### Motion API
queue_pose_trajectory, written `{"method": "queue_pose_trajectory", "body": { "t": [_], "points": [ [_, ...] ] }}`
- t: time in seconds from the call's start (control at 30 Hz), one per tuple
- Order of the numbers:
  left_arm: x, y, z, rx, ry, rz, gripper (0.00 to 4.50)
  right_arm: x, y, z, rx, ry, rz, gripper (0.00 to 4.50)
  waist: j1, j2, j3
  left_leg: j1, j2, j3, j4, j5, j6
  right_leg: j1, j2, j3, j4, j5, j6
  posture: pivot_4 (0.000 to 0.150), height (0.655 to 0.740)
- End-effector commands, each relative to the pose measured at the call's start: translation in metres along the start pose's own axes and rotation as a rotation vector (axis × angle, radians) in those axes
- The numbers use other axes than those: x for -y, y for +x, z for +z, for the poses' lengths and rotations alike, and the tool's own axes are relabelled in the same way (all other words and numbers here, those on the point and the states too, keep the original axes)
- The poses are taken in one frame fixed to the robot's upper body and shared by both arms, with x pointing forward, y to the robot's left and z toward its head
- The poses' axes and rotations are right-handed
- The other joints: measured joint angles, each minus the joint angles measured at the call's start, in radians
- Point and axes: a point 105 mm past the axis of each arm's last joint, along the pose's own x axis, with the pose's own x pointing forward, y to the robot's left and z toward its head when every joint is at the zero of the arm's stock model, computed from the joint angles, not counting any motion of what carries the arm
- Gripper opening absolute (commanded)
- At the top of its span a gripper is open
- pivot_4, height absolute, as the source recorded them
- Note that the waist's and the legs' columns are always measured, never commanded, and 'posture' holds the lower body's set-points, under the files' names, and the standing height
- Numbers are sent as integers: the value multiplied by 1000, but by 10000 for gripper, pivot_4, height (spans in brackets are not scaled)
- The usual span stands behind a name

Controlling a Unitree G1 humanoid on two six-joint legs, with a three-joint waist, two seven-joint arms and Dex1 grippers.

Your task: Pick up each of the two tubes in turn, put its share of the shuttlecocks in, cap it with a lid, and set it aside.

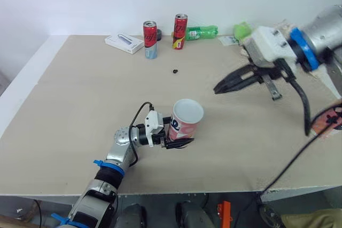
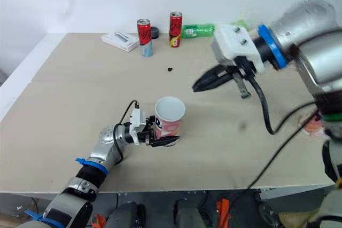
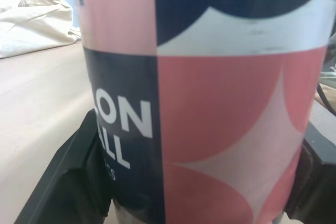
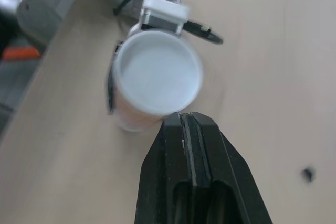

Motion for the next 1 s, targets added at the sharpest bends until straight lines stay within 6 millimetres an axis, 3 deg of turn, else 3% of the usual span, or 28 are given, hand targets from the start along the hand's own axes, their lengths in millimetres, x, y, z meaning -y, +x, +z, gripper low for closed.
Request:
{"method": "queue_pose_trajectory", "body": {
  "t": [0.03, 0.23, 0.37, 0.57, 0.67, 0.77, 0.9, 1.0],
  "points": [
    [-3, -13, -9, -56, -36, 1, 44610, -7, -11, 1, 33, 56, -118, 0, -2, 1, 1, 0, 1, 0, 0, 0, 0, 0, 1, 0, 0, 0, 0, 1500, 7400],
    [-14, -20, 1, -44, -10, 38, 44610, -27, -1, -34, 47, 248, -211, 0, 1, 4, 2, -1, 1, 1, 0, 0, 0, -1, 3, 1, 1, 0, 1, 1500, 7400],
    [-9, -27, 5, -70, -9, -5, 45000, -33, 8, -56, 66, 362, -272, 14053, -1, 3, 2, -1, 1, 3, 1, 0, 0, -2, 4, 2, 1, 0, 2, 1500, 7400],
    [1, -40, 16, -118, -10, -55, 45000, -57, 25, -78, 86, 501, -237, 43334, 0, 3, 3, -2, 1, 2, 1, 0, 0, -1, 10, 6, 1, -1, 6, 1500, 7400],
    [-4, -64, 30, -173, 74, -25, 45000, -68, 50, -88, 109, 570, -218, 44340, -3, 3, 3, -2, 2, 1, 1, 0, 0, -2, 12, 8, 1, -1, 6, 1500, 7400],
    [-7, -89, 45, -222, 97, 4, 45000, -62, 68, -90, 171, 618, -263, 44340, -4, 2, 3, -1, 4, 1, 1, 1, -1, -2, 14, 9, 1, -1, 6, 1500, 7400],
    [-4, -121, 65, -303, 64, 39, 45000, -57, 90, -83, 251, 603, -286, 44340, -3, 2, 4, 0, 6, 2, 1, 2, -3, -2, 16, 8, 2, -2, 6, 1500, 7400],
    [3, -130, 77, -328, 33, 49, 45000, -55, 102, -78, 279, 591, -277, 44340, -3, 2, 4, 0, 6, 3, 1, 2, -3, -2, 15, 7, 2, -2, 6, 1500, 7400]
  ]
}}
